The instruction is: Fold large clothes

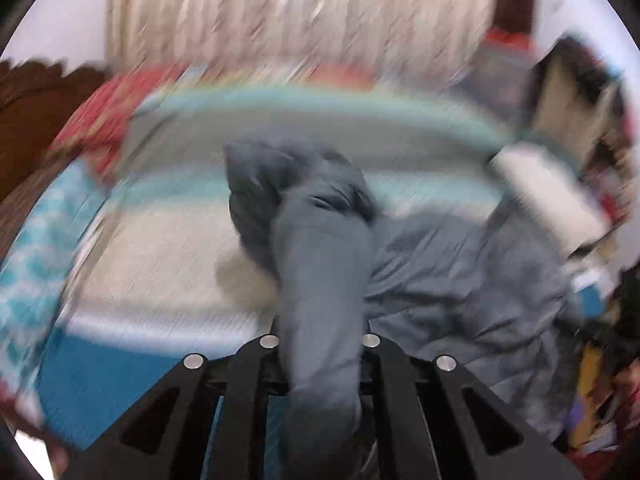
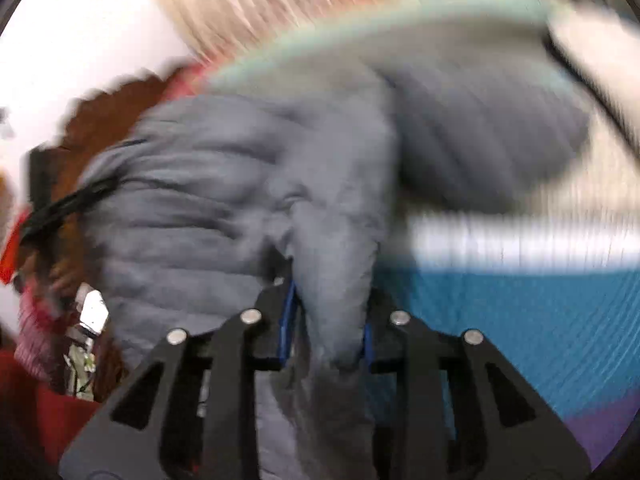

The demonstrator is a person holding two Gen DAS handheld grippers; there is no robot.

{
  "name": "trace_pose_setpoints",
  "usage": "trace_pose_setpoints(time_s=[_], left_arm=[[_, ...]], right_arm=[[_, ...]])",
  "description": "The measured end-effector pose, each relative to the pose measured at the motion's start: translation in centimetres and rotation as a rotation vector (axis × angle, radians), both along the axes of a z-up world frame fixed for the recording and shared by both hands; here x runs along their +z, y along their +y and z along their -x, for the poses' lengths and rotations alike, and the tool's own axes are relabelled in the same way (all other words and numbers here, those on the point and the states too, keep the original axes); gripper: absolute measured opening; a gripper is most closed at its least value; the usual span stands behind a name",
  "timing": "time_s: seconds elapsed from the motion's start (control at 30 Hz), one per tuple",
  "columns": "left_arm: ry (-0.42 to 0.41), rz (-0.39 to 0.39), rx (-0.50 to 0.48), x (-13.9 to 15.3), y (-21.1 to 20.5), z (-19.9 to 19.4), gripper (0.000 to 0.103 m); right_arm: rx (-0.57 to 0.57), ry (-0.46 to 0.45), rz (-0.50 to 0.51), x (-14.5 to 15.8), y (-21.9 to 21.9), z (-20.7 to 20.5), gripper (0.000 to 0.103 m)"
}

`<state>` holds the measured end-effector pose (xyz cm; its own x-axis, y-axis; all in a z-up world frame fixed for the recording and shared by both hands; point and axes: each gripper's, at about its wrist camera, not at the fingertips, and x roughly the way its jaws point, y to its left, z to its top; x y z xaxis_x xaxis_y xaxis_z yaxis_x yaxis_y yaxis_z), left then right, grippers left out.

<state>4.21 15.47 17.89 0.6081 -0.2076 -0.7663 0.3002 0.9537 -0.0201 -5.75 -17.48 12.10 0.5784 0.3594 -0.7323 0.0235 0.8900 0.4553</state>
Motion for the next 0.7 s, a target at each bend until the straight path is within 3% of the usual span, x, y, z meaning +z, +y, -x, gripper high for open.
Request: trace_pose_setpoints(time_s=[0.1,0.13,0.17,0.23,0.33,0.47,0.57,0.7], left_arm=[[0.213,-0.108,0.093,-6.7,2.2,0.4,0.038],[0.258,-0.094,0.105,-7.7,3.3,0.9,0.038],[0.298,-0.067,0.113,-8.8,4.0,1.5,0.038],[0.315,-0.020,0.114,-9.3,5.1,2.9,0.039],[0.330,0.089,0.096,-7.6,7.5,4.2,0.042],[0.285,0.227,0.039,-4.3,9.8,6.3,0.043],[0.222,0.278,0.012,-2.6,10.8,8.1,0.043],[0.125,0.272,0.085,0.0,12.5,9.8,0.043]], right_arm=[[-0.131,0.217,-0.204,-5.9,-2.0,0.7,0.026],[-0.197,0.288,-0.280,-7.5,-3.0,1.4,0.035],[-0.244,0.317,-0.391,-8.7,-3.9,2.4,0.036],[-0.304,0.314,-0.494,-9.0,-5.3,3.8,0.045],[-0.353,0.268,-0.437,-6.4,-6.8,5.6,0.064],[-0.362,0.121,-0.276,0.2,-8.0,5.3,0.071],[-0.339,0.024,-0.219,3.8,-8.3,1.5,0.084],[-0.248,-0.015,-0.168,4.4,-4.7,-6.4,0.086]])
